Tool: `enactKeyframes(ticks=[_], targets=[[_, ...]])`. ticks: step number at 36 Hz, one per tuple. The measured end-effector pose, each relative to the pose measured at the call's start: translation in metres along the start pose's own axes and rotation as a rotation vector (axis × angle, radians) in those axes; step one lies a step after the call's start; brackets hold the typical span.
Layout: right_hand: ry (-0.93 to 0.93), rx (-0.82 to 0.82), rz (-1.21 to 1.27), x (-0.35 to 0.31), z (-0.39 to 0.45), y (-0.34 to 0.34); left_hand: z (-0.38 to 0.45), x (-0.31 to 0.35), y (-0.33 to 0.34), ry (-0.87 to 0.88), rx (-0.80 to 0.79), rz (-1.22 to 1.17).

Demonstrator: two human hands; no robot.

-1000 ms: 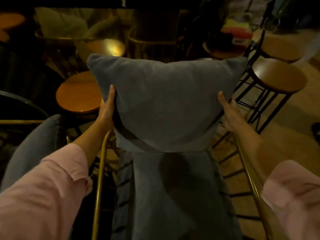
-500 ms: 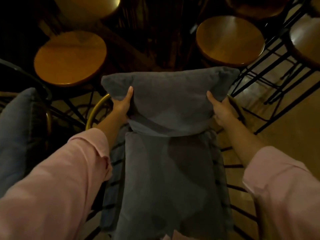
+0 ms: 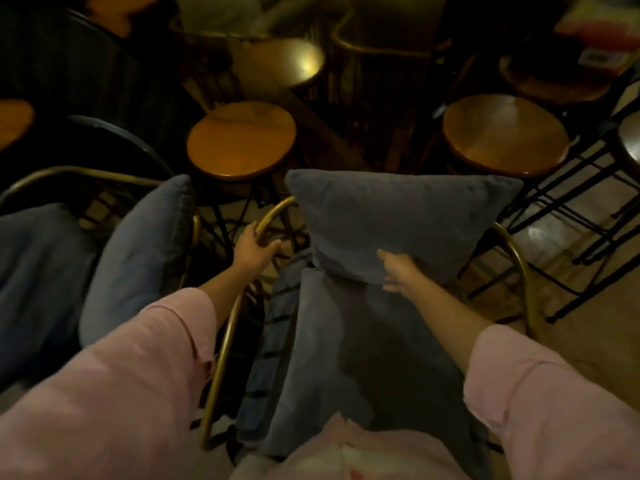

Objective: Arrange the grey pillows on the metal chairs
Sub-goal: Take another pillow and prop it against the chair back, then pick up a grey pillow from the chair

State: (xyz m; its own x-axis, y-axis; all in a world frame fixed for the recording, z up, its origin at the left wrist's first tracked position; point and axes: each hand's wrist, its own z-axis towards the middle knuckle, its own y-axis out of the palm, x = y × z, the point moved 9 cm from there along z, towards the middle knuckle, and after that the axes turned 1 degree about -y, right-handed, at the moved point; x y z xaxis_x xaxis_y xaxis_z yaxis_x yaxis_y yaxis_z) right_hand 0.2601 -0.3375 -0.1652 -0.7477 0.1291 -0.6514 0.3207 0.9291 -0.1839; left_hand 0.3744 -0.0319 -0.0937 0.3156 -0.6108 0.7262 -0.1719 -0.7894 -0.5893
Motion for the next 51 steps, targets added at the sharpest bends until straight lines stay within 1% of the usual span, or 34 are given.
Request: enactKeyframes(ticks=[1,3,6,8,11,13,19,23,26,28,31,33,35,36,40,45,49,51], targets=[[-0.008,-0.083,-0.075,-0.006,-0.011,0.025,-0.002,-0.011,-0.021,-0.013,0.025,0.015],[-0.052,-0.198,-0.2,-0.023,-0.029,0.067,-0.009,-0.032,-0.065,-0.018,0.081,0.015],[-0.152,-0.319,-0.341,-0.05,-0.051,0.129,-0.024,-0.062,-0.132,-0.007,0.223,-0.005],[-0.187,-0.376,-0.403,-0.065,-0.073,0.165,-0.033,-0.09,-0.172,-0.047,0.295,-0.027],[-0.22,-0.44,-0.5,-0.078,-0.098,0.218,-0.039,-0.141,-0.221,-0.124,0.323,-0.086],[-0.246,-0.452,-0.552,-0.083,-0.108,0.25,-0.044,-0.175,-0.248,-0.18,0.33,-0.111],[-0.242,-0.494,-0.616,-0.079,-0.134,0.361,-0.039,-0.276,-0.318,-0.343,0.323,-0.117],[-0.197,-0.469,-0.619,-0.063,-0.132,0.429,-0.015,-0.325,-0.346,-0.407,0.255,-0.125],[-0.132,-0.424,-0.556,-0.048,-0.126,0.47,0.011,-0.36,-0.359,-0.445,0.177,-0.138],[-0.148,-0.348,-0.467,-0.043,-0.114,0.494,0.029,-0.379,-0.365,-0.459,0.129,-0.141],[-0.233,-0.198,-0.354,-0.042,-0.097,0.52,0.053,-0.398,-0.37,-0.467,0.064,-0.12],[-0.22,-0.094,-0.424,-0.034,-0.089,0.527,0.068,-0.409,-0.37,-0.48,0.024,-0.107],[-0.223,0.013,-0.582,-0.026,-0.083,0.528,0.085,-0.42,-0.368,-0.49,-0.015,-0.087],[-0.234,0.035,-0.646,-0.021,-0.082,0.53,0.093,-0.424,-0.367,-0.492,-0.031,-0.068],[-0.234,0.033,-0.747,-0.006,-0.083,0.538,0.132,-0.435,-0.356,-0.486,-0.058,-0.047],[-0.171,0.066,-0.836,-0.003,-0.068,0.543,0.185,-0.435,-0.328,-0.48,-0.03,-0.145],[-0.202,0.104,-0.796,-0.002,-0.054,0.543,0.223,-0.438,-0.31,-0.494,0.002,-0.179],[-0.245,0.11,-0.751,-0.002,-0.051,0.542,0.241,-0.438,-0.306,-0.462,0.027,-0.171]])
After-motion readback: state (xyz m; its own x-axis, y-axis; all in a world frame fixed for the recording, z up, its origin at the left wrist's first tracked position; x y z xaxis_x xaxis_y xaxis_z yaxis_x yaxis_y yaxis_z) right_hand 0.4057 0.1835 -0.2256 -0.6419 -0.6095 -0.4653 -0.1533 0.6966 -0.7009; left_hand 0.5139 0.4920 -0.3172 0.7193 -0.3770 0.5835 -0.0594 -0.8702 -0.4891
